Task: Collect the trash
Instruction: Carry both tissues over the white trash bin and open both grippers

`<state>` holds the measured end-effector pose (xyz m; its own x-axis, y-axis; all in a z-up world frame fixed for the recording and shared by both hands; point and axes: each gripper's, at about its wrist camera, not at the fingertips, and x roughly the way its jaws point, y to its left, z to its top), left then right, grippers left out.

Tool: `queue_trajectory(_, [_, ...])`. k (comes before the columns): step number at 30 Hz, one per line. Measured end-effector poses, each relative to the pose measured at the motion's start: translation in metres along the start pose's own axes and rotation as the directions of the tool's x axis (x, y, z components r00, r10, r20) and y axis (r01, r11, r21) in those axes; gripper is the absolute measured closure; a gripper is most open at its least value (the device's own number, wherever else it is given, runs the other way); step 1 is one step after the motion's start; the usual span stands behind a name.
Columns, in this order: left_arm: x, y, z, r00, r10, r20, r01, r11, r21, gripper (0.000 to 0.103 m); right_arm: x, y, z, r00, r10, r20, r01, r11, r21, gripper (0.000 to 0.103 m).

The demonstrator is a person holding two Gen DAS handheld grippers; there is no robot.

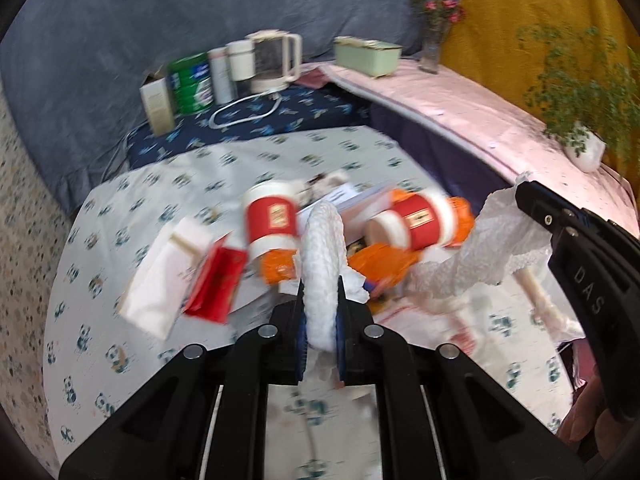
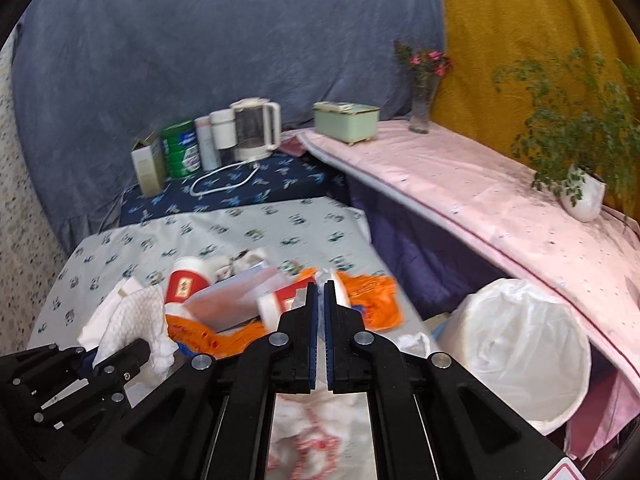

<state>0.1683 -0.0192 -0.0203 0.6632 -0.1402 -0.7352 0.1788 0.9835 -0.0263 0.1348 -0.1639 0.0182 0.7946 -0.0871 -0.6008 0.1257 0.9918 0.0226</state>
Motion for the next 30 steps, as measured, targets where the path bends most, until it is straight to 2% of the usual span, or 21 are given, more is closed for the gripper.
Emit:
queue_trajectory(8, [-0.007, -0.072, 0.023, 0.996, -0.084, 0.038, 0.08, 0.993, 0.09, 0.093, -0.02, -0.068, 0.009, 0.992, -0.115, 0.046, 0.112, 0.991, 0.076, 0.1])
queue_trajectory(15, [-0.005, -0.138, 0.03, 0.987, -0.158, 0.036, 0.149, 0.973, 0.176, 0.093, -0.026, -0.128, 0.001, 0.977, -0.212, 0.039, 0.204, 0.967, 0.153, 0.1])
queue_trajectory(21, [0.012, -0.194, 0.029, 0.977, -0.212, -0.001, 0.206, 0.948, 0.241, 0.093, -0.02, -0.172, -0.011, 0.96, -0.279, -0.002, 0.273, 0.94, 0.203, 0.1])
queue_trajectory(30, [0.052, -0.234, 0.023, 0.967, -0.241, -0.079, 0.253, 0.933, 0.257, 0.092, -0.001, -0.214, -0.025, 0.942, -0.332, -0.054, 0.336, 0.914, 0.227, 0.1])
